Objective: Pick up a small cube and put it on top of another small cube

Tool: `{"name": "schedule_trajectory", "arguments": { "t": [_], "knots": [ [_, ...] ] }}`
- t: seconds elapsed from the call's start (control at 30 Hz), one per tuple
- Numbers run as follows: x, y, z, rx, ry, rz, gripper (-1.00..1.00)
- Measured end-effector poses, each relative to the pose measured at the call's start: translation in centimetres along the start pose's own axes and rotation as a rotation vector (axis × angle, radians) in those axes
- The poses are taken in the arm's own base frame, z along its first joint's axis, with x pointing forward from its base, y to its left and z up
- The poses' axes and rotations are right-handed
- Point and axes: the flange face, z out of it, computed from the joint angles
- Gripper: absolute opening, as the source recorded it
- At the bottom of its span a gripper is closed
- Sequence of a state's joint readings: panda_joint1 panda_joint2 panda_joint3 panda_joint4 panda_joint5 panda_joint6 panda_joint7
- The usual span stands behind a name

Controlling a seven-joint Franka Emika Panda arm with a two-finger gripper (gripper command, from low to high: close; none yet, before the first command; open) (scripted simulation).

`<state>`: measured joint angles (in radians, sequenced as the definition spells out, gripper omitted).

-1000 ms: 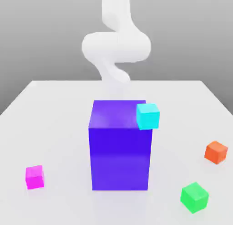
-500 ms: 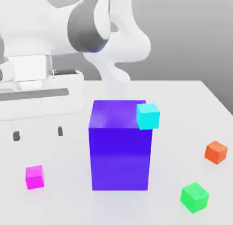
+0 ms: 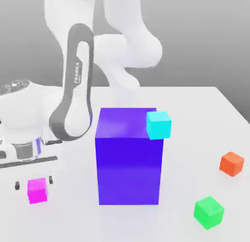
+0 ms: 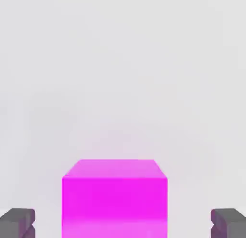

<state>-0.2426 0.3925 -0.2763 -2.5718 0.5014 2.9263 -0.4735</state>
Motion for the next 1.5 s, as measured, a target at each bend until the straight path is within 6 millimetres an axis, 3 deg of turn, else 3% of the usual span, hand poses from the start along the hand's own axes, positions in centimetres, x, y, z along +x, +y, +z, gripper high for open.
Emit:
{"name": "schedule_trajectory", "arguments": {
  "t": [0.23, 0.5, 0.83, 0.93, 1.07, 1.27, 1.4, 1.5],
  "knots": [
    [0.0, 0.0, 0.0, 0.001, -0.001, 0.000, -1.00],
    [0.1, -0.3, -6.0, 0.001, -0.001, -0.011, -1.00],
    [4.9, -14.9, -6.1, -0.053, -0.073, -0.677, -1.00],
    [5.2, -21.2, -7.0, -0.091, -0.088, -0.888, -1.00],
    [1.9, -28.5, -8.3, -0.091, -0.062, -0.940, -1.00],
    [-5.5, -37.5, -10.2, -0.059, -0.020, -0.941, -1.00],
    [-11.4, -42.2, -11.4, -0.031, -0.001, -0.940, -1.00],
    [-15.0, -43.6, -11.2, -0.002, -0.002, -0.883, -1.00]
  ]
}}
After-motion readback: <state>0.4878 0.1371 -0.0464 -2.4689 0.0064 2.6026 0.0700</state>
